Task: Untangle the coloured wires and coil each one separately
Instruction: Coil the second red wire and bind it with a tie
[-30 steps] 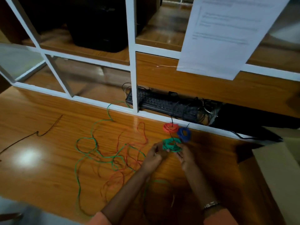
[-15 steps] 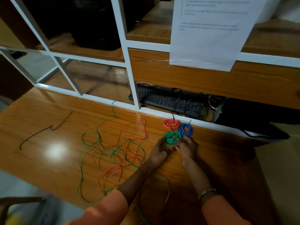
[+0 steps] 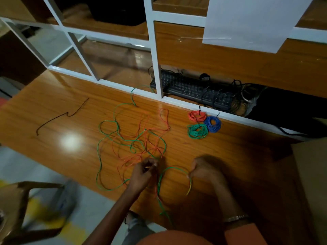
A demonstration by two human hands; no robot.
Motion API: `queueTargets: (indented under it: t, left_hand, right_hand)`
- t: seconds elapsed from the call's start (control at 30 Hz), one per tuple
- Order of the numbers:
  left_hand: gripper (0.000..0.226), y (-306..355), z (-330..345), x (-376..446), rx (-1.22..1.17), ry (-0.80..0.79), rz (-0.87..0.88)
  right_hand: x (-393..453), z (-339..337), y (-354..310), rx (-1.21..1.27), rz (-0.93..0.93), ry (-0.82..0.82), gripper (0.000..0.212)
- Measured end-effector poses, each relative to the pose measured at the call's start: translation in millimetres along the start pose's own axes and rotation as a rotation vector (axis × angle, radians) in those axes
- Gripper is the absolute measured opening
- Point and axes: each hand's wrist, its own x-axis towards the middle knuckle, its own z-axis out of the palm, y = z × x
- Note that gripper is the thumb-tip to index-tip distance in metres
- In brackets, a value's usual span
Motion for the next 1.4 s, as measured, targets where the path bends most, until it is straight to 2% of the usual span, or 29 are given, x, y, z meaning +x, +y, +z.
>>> queueTargets:
  t: [0.03, 0.07, 0.13, 0.17, 0.27, 0.33, 0.37, 0.43, 0.6, 0.77, 0.9, 1.07, 1.17, 1.27, 1.4]
  left_hand:
    - [0.014, -1, 1, -2, 0.011, -0.001, -0.006]
    - [0.012, 1, 3, -3, 0.031, -0.012, -0.008]
    - [0.004, 7, 7, -4, 0.100, -0.067, -0.009]
    - [0.008, 11, 9, -3, 0.159, -0.100, -0.009]
    - [0.047, 20, 12, -2, 0.316, -0.165, 0.043]
    - [0.062, 26, 13, -2, 0.342, -0.159, 0.087]
    - [0.065, 30, 13, -1, 0.347, -0.150, 0.104]
    - [0.059, 36, 10, 3, 0.319, -0.134, 0.124]
    - [0.024, 61, -4, 6, 0.147, -0.111, 0.140]
    - [0.025, 95, -20, 8, 0.162, -0.104, 0.317]
    - [0.020, 110, -35, 24, 0.162, 0.100, 0.334]
    - [0.017, 166, -54, 52, -0.187, 0.227, 0.269]
    - [0.016, 196, -64, 67, -0.315, 0.191, 0.319]
    - [0.023, 205, -63, 74, -0.280, 0.158, 0.381]
    - [0.022, 194, -61, 83, -0.134, 0.174, 0.428]
  right_hand:
    - [-8, -2, -6, 0.064, 0.016, 0.008, 0.018]
    - [-7, 1, -8, 0.143, 0.024, 0.028, 0.022]
    - [-2, 4, -15, 0.209, -0.059, 0.083, 0.009]
    - [2, 5, -19, 0.268, -0.102, 0.084, 0.006]
    - [-5, -1, -49, 0.584, -0.212, 0.067, 0.016]
    - [-19, -9, -71, 0.762, -0.326, 0.036, 0.006]
    - [-27, -16, -81, 0.818, -0.391, 0.036, 0.011]
    - [-40, -27, -96, 0.928, -0.534, 0.035, 0.016]
    - [-69, -53, -130, 1.259, -0.815, 0.003, 0.006]
    - [-82, -60, -153, 1.204, -0.914, -0.058, 0.009]
    - [-89, -65, -157, 1.108, -0.945, -0.086, 0.010]
    - [-88, -64, -146, 0.813, -0.897, 0.032, 0.030]
    - [-86, -59, -143, 0.580, -0.806, -0.076, 0.028]
    - [-88, -54, -147, 0.451, -0.827, -0.193, 0.032]
    - [-99, -57, -164, 0.528, -0.916, -0.214, 0.035]
